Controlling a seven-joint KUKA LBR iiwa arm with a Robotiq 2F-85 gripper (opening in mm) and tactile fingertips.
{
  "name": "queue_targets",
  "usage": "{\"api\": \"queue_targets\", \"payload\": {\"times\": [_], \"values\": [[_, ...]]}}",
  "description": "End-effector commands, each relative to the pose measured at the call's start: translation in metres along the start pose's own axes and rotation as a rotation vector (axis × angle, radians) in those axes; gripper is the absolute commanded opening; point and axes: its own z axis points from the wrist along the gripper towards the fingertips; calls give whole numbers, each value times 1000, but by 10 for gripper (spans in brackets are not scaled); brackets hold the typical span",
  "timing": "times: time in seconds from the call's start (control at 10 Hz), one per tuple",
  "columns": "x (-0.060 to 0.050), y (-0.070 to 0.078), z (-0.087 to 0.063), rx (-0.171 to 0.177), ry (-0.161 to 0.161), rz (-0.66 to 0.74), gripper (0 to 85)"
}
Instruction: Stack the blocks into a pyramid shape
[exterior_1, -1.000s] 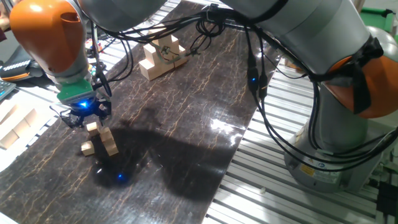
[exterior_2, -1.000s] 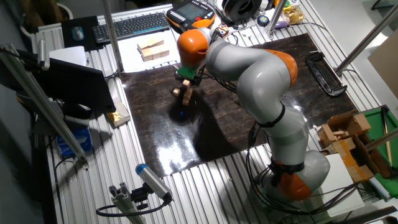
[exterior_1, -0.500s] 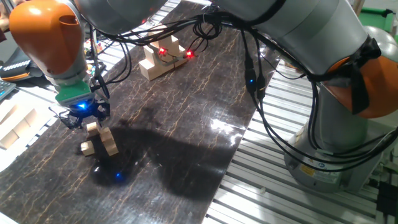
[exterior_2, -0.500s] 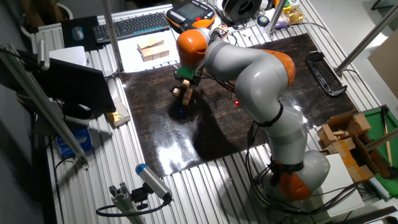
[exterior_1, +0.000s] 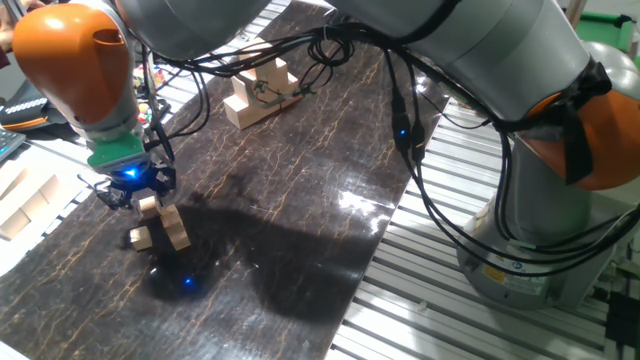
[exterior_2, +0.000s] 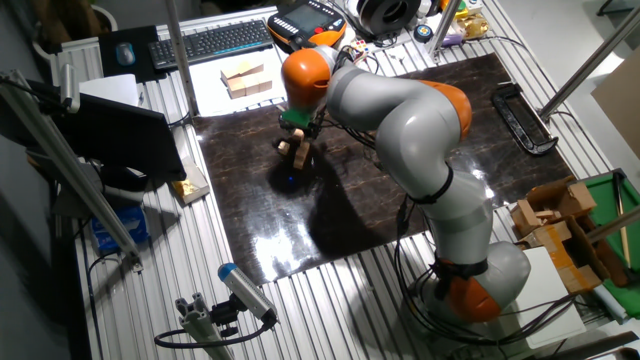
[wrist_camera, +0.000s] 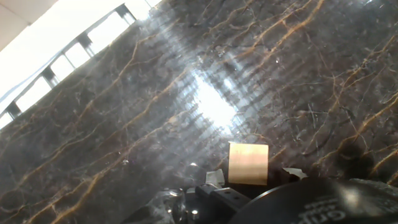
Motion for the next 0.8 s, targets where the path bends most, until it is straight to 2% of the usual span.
{"api": "queue_targets", "payload": {"times": [0.0, 0.5, 0.7], "values": [[0, 0, 1, 0, 0, 0, 510], [-2, -1, 1, 0, 23, -14, 507], [-2, -1, 1, 26, 28, -63, 507]]}}
